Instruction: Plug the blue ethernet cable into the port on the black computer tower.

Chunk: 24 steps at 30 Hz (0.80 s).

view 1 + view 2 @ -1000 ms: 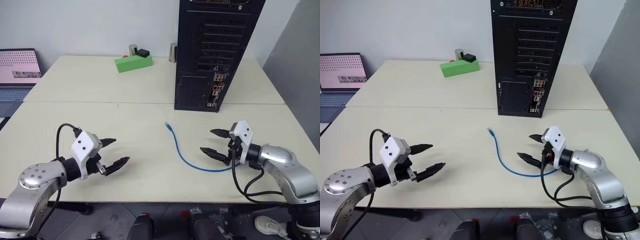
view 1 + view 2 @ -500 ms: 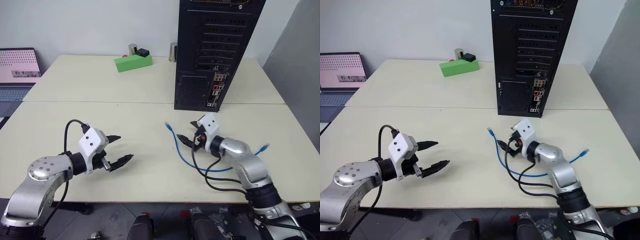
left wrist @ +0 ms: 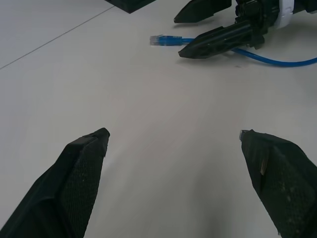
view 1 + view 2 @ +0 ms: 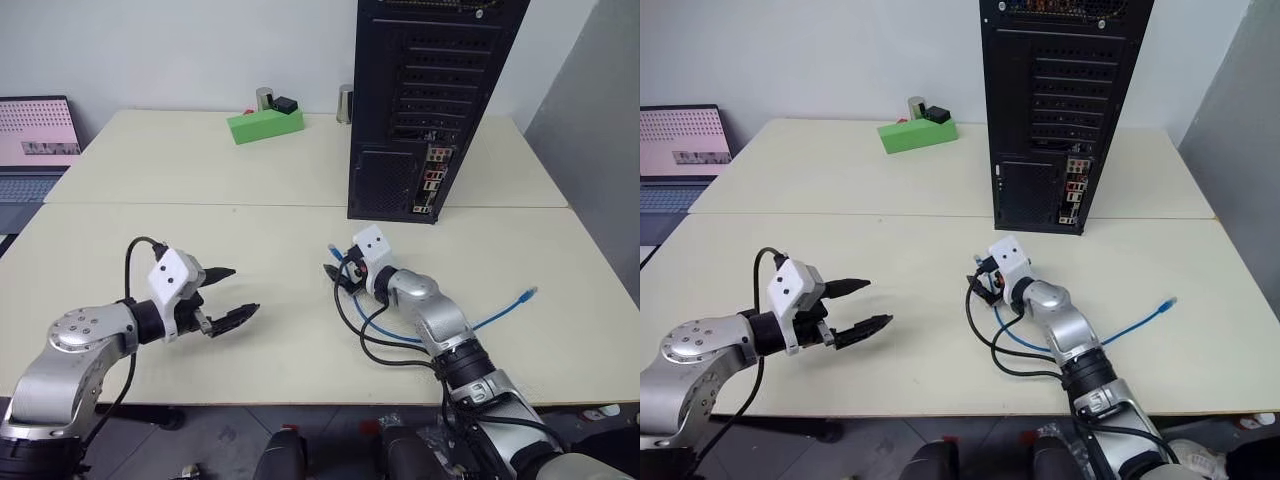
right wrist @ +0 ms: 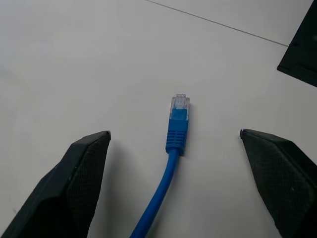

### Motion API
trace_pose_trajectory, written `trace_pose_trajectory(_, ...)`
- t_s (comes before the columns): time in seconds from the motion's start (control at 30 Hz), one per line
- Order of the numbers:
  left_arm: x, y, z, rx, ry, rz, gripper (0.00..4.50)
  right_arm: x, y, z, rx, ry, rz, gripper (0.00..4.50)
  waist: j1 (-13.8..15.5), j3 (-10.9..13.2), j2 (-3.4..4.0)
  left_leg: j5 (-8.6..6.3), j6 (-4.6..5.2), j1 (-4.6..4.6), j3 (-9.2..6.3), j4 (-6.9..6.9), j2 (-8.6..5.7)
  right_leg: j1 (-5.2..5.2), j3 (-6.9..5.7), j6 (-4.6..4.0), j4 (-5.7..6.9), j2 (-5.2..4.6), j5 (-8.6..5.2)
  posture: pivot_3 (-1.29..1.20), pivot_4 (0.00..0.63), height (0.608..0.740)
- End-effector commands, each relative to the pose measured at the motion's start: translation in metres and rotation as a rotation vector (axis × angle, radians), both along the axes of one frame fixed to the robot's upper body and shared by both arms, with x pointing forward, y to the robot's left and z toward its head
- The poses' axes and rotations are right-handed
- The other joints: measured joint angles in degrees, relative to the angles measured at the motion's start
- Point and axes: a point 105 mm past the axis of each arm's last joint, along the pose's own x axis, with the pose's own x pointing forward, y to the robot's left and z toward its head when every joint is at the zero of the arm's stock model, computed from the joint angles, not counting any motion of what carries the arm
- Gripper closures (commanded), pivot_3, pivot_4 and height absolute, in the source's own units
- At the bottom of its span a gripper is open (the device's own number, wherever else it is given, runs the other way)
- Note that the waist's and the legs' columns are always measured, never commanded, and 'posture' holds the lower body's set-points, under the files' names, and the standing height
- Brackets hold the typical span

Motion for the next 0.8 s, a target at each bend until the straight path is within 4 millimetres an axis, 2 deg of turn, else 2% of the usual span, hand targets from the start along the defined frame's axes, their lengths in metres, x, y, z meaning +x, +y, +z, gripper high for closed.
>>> trace_pose_trajectory(0.03, 0.002, 0.001, 0.014, -0.002, -0.057, -0.01, 0.0, 0.004, 0.002, 0.009, -0.017, -0.043, -0.004, 0.89, -0.05, 0.0, 0.0, 0.0, 0.0, 0.0, 0.0, 0.0, 0.0, 0.0, 0.01, 0.0, 0.0, 0.0, 0.0, 0.0, 0.15, 0.74)
trace_pose_trajectory(0.13, 0.003, 0.002, 0.014, -0.004, -0.057, -0.009, 0.0, 0.002, 0.004, 0.008, -0.028, -0.041, 0.01, 1.56, -0.06, 0.0, 0.0, 0.0, 0.0, 0.01, 0.0, 0.0, 0.0, 0.0, 0.01, 0.0, 0.02, 0.0, 0.0, 0.0, 0.15, 0.74)
trace_pose_trajectory(0.47, 0.011, -0.001, 0.014, -0.016, -0.055, -0.039, 0.0, 0.001, 0.005, 0.01, -0.049, -0.052, 0.035, 4.32, -0.04, 0.0, 0.0, 0.0, 0.0, 0.01, -0.01, 0.0, 0.0, 0.01, 0.0, 0.0, 0.02, 0.0, 0.0, 0.0, 0.15, 0.74)
trace_pose_trajectory(0.5, 0.012, -0.004, 0.014, -0.017, -0.053, -0.053, 0.0, -0.001, 0.005, 0.012, -0.05, -0.061, 0.051, 4.46, -0.03, 0.0, 0.0, 0.0, 0.0, 0.01, -0.01, 0.0, 0.0, 0.01, -0.01, 0.0, 0.02, 0.0, 0.0, 0.0, 0.15, 0.74)
trace_pose_trajectory(0.67, 0.012, -0.017, 0.01, -0.006, -0.03, -0.141, 0.0, -0.013, 0.003, 0.022, -0.06, -0.097, 0.156, 4.46, -0.06, 0.0, 0.0, 0.0, 0.0, -0.01, -0.01, 0.0, -0.01, 0.0, -0.01, 0.0, 0.0, -0.01, 0.0, 0.0, 0.15, 0.74)
trace_pose_trajectory(0.8, 0.008, -0.043, 0.002, 0.037, 0.019, -0.327, 0.0, -0.047, -0.008, 0.039, -0.117, -0.151, 0.403, 4.48, 0.23, 0.01, 0.02, 0.0, 0.0, -0.03, -0.01, -0.01, -0.02, 0.0, -0.03, 0.01, 0.01, 0.0, 0.0, 0.0, 0.15, 0.74)
